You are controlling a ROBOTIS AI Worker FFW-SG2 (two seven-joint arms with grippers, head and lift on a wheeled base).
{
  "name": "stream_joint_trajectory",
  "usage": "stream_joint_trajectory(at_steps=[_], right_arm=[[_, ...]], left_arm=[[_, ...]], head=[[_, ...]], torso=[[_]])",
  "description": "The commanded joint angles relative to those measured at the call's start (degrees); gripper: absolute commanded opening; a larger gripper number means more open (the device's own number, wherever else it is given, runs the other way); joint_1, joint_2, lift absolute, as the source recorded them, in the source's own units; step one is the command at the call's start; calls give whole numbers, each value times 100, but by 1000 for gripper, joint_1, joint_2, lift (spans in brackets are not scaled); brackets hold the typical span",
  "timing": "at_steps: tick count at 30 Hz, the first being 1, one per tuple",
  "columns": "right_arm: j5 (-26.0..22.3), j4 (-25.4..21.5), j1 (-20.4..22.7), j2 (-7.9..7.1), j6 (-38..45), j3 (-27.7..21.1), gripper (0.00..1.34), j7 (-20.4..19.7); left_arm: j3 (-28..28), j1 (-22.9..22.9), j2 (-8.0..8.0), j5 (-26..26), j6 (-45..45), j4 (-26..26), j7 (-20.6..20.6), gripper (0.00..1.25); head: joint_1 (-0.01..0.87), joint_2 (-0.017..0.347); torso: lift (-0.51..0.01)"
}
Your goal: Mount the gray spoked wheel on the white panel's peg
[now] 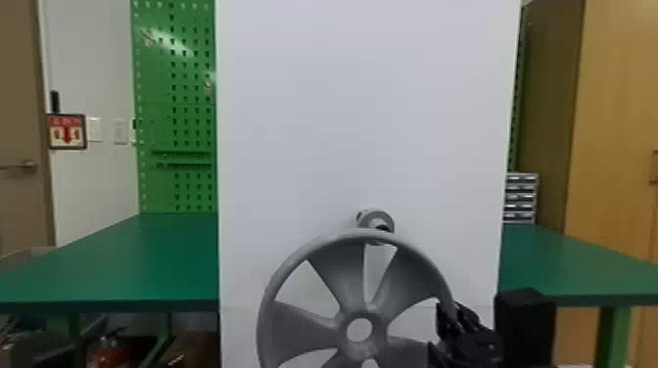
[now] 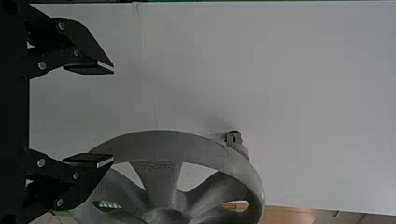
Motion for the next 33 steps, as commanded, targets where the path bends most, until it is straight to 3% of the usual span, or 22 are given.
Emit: stream_joint_trajectory(at_steps=[1, 7, 17, 33], right_arm=[[20, -313, -151, -9, 470, 44, 104, 0], [-15, -594, -318, -35, 998, 27, 104, 0], [-121, -682, -590, -88, 1296, -9, 104, 0], [-516, -664, -1021, -123, 1551, -474, 104, 0]], left_arm=[[-9, -9, 0, -8, 0, 0, 1, 683], [-18, -9, 0, -8, 0, 0, 1, 684], [-44, -18, 26, -8, 0, 0, 1, 684], [-123, -62, 79, -26, 9, 18, 1, 684]], head=[[123, -8], [123, -8], [123, -8], [123, -8]], torso=[[-398], [-398], [-398], [-398]])
